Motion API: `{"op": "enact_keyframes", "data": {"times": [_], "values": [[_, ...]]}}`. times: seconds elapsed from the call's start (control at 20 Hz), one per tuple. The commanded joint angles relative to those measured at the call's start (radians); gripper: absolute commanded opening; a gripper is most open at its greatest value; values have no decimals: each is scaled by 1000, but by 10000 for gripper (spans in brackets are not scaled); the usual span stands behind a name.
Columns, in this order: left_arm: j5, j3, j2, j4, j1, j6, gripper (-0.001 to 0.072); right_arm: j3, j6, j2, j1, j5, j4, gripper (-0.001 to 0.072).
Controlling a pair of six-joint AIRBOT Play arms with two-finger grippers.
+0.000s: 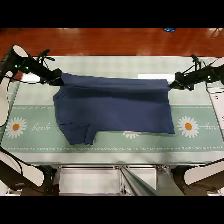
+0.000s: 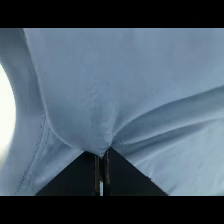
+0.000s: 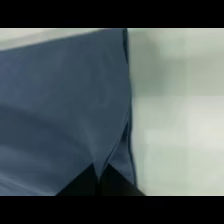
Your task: Fold the shirts.
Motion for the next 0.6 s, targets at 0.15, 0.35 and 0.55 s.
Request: {"op": "enact_keyframes", "data": {"times": [0.15, 0.35, 0.55], "values": [[-113, -5, -31, 10, 4, 2, 19, -18, 29, -21, 3, 26, -18, 27], [-168, -4, -29, 33, 5, -66, 509, -18, 60, -5, -2, 71, -18, 411], [-215, -44, 60, 97, 39, -91, 509, -29, 86, 123, -74, 139, -117, 410]]}}
